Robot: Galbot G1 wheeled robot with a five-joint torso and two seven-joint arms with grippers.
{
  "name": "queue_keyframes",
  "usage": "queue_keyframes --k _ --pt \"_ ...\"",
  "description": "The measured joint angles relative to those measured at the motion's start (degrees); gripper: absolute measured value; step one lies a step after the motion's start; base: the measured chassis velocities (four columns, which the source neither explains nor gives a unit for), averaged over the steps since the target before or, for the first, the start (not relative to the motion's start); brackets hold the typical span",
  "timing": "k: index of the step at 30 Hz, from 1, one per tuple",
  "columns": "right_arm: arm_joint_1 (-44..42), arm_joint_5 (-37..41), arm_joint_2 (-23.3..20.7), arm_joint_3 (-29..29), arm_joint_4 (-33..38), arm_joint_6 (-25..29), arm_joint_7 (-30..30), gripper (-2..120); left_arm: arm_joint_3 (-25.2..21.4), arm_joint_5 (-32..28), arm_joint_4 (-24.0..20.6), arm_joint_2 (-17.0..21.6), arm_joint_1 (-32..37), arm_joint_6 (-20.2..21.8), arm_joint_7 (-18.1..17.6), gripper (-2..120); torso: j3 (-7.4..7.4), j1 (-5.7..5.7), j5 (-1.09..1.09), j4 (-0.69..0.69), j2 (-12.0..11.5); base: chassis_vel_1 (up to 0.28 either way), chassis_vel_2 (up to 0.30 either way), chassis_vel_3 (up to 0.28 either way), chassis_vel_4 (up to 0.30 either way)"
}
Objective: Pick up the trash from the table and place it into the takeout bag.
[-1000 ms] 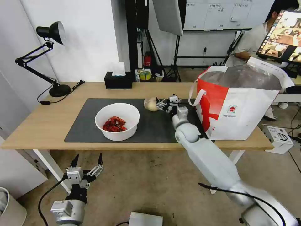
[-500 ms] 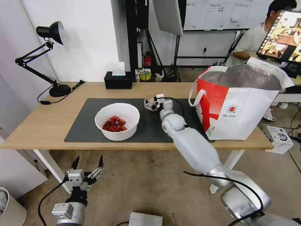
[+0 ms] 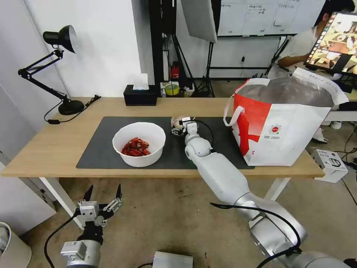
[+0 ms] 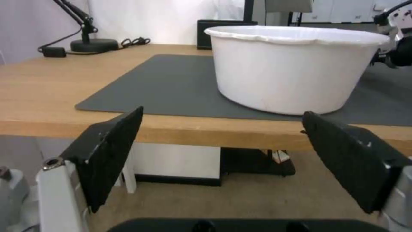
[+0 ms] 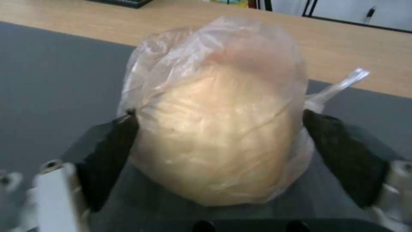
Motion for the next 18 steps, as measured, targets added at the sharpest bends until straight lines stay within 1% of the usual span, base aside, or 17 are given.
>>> queue_keyframes --k 3,4,5,6,7,8,9,12,13,14,15,16,18 --pt "-0.2 -0.1 0.7 0.0 -0.6 0.0 0.0 78 -0.2 0.0 0.0 -0.2 0.0 0.0 0.0 100 0.00 0.00 0.00 0.00 0.0 0.000 0.000 0.000 0.000" --pt "-0.2 -0.1 0.7 0.0 -0.6 0.0 0.0 78 -0.2 0.0 0.0 -0.2 0.0 0.0 0.0 100 0.00 0.00 0.00 0.00 0.0 0.000 0.000 0.000 0.000" --pt "-0.5 0.0 0.9 0.2 -0.6 0.0 -0.1 75 -0.2 0.0 -0.1 -0.3 0.0 0.0 0.0 100 0.00 0.00 0.00 0.00 0.0 0.000 0.000 0.000 0.000" --pt "-0.8 0.0 1.0 0.3 -0.6 0.1 -0.1 68 -0.2 0.0 -0.1 -0.4 0.0 0.0 0.0 100 0.00 0.00 0.00 0.00 0.0 0.000 0.000 0.000 0.000" --pt "-0.9 0.0 1.0 0.4 -0.6 0.1 -0.1 65 -0.3 0.0 -0.1 -0.4 0.0 0.0 0.0 100 0.00 0.00 0.00 0.00 0.0 0.000 0.000 0.000 0.000" --pt "-0.9 0.0 1.0 0.4 -0.6 0.1 -0.1 65 -0.3 0.0 -0.1 -0.4 0.0 0.0 0.0 100 0.00 0.00 0.00 0.00 0.0 0.000 0.000 0.000 0.000" --pt "-1.1 0.0 1.0 0.4 -0.5 0.2 -0.1 59 -0.3 0.0 -0.1 -0.4 0.0 0.0 0.0 100 0.00 0.00 0.00 0.00 0.0 0.000 0.000 0.000 0.000" --pt "-1.7 0.1 0.8 0.5 0.2 0.5 -0.1 46 -0.2 0.0 0.1 -0.4 -0.1 0.0 -0.1 100 0.00 0.00 0.00 0.00 0.0 0.000 0.000 0.000 0.000" --pt "-1.7 0.1 0.8 0.5 0.2 0.5 -0.1 46 -0.2 0.0 0.1 -0.4 -0.1 0.0 -0.1 100 0.00 0.00 0.00 0.00 0.0 0.000 0.000 0.000 0.000" --pt "-1.9 0.2 0.5 0.5 0.6 0.8 -0.4 39 -0.2 -0.1 0.1 -0.4 -0.2 0.0 -0.1 100 0.00 0.00 0.00 0.00 0.0 0.000 0.000 0.000 0.000" --pt "-2.1 0.2 0.3 0.5 0.9 1.2 -0.6 36 -0.2 -0.1 0.2 -0.3 -0.3 0.0 -0.1 100 0.00 0.00 0.01 0.00 0.0 0.000 0.000 0.000 0.000" --pt "-2.1 0.2 0.3 0.5 0.9 1.2 -0.6 36 -0.2 -0.1 0.2 -0.3 -0.3 0.0 -0.1 100 0.00 0.00 0.01 0.00 0.0 0.000 0.000 0.000 0.000" --pt "-2.5 0.5 -0.4 0.1 2.2 1.6 -0.8 26 -0.1 -0.2 0.4 -0.2 -0.6 0.0 -0.1 100 0.00 0.00 0.00 0.00 0.0 0.000 0.000 0.000 0.000"
